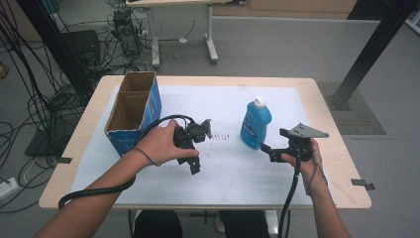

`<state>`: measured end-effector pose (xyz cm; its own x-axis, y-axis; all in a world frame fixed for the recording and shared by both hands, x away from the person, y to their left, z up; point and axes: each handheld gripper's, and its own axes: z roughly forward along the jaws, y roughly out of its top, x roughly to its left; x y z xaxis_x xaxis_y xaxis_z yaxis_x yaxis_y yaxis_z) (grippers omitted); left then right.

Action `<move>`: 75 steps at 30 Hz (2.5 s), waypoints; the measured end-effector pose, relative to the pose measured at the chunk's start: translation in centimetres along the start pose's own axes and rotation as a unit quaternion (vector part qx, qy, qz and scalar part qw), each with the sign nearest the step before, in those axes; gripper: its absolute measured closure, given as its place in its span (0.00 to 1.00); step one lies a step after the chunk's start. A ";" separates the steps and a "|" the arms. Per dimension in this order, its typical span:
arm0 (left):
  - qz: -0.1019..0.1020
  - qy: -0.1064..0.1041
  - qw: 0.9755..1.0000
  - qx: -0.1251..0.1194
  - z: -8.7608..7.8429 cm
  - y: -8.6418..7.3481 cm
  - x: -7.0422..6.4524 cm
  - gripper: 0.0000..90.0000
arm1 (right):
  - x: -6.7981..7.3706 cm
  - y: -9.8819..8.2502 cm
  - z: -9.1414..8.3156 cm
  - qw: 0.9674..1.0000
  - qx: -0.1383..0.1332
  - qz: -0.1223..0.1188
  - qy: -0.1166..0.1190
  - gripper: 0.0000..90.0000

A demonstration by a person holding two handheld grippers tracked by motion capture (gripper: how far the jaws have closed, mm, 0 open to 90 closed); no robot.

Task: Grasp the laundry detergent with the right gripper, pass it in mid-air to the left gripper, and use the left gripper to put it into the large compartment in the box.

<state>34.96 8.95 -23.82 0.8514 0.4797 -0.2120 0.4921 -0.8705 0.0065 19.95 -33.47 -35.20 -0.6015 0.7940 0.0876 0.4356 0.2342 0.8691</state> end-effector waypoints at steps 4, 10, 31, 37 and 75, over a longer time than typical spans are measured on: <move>0.000 0.000 1.000 0.000 0.0 0.0 0.0 0.08 | -0.1 0.0 -0.2 1.000 -0.001 0.001 -0.002 0.06; -0.001 0.001 1.000 0.000 0.0 0.0 0.0 0.08 | -0.1 -0.1 -0.2 1.000 -0.001 0.002 0.000 0.06; -0.001 0.000 1.000 -0.004 -0.1 -0.2 0.1 0.08 | -0.1 -0.1 0.3 1.000 0.000 0.006 0.004 0.06; -0.001 0.001 1.000 -0.005 -0.2 -0.2 0.1 0.08 | -0.2 -0.1 0.3 1.000 0.001 0.005 0.003 0.06; 0.001 0.000 1.000 -0.007 -0.3 -0.2 0.0 0.08 | -0.1 -0.3 0.4 1.000 0.000 0.007 0.006 0.05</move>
<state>34.91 9.17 -23.54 0.8520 0.4788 -0.2118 0.4936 -0.8694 0.0204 20.16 -33.39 -35.63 -0.6029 0.7909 0.1052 0.4438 0.2228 0.8680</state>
